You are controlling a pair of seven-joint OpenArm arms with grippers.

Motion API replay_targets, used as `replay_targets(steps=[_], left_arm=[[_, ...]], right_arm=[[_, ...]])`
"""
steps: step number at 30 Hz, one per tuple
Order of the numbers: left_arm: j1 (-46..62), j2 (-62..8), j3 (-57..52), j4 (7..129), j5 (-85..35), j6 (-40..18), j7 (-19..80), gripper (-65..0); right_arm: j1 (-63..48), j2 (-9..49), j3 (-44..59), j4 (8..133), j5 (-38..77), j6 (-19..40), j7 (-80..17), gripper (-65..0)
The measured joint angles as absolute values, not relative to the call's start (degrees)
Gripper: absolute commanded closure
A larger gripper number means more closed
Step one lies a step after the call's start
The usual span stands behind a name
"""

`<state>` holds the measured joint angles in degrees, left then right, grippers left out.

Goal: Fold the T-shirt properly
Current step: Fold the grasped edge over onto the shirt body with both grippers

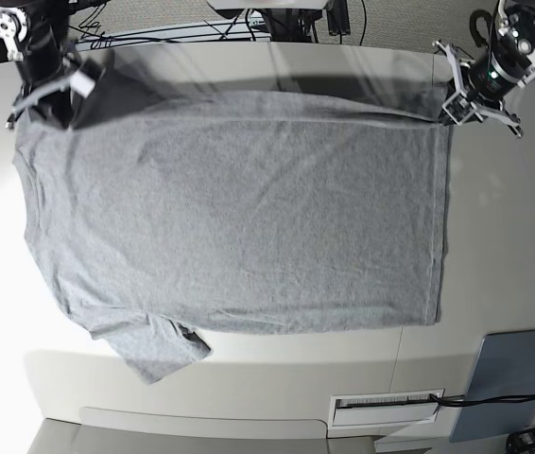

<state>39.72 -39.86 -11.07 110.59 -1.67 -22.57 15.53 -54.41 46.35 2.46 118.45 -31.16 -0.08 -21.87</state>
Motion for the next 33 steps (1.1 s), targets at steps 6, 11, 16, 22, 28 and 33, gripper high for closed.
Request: replay_targets(steps=[6,11,16,22,28,33], left_arm=[[34.6,-39.8,-11.0,106.3,-5.8,-22.9,15.4,0.0],[31.0,-38.4,-11.1,105.2,-6.1,-23.0,15.4,0.0],[28.3,-35.2,-11.0,104.1,-6.1,-23.1,15.6,0.0],[24.4,-34.2,-10.9,101.5,-6.0,-23.1,15.8,0.0],[20.5,-34.3,-10.8,97.4,-6.8,-25.8,15.8,0.0],[17.6,-34.3,-8.5,95.3,-6.7,-25.7,15.8,0.0]], right_arm=[[-47.0,46.4,2.5,118.0,-26.2,1.7,-19.7,0.0],[-42.3,46.5,-0.3,115.1,-24.9,1.4,-19.6,0.0],[-35.4,44.8,-8.3,111.1,-27.0,1.3,-19.7,0.0],[-28.0,40.9,-12.8,105.5,-27.0,0.8,-20.5,0.0],[-23.9,38.3,-13.3,102.1,-27.1,-2.0,-22.9,0.0],[-22.2,35.7,-13.3,100.3,-27.5,-2.5,-23.0,0.0]])
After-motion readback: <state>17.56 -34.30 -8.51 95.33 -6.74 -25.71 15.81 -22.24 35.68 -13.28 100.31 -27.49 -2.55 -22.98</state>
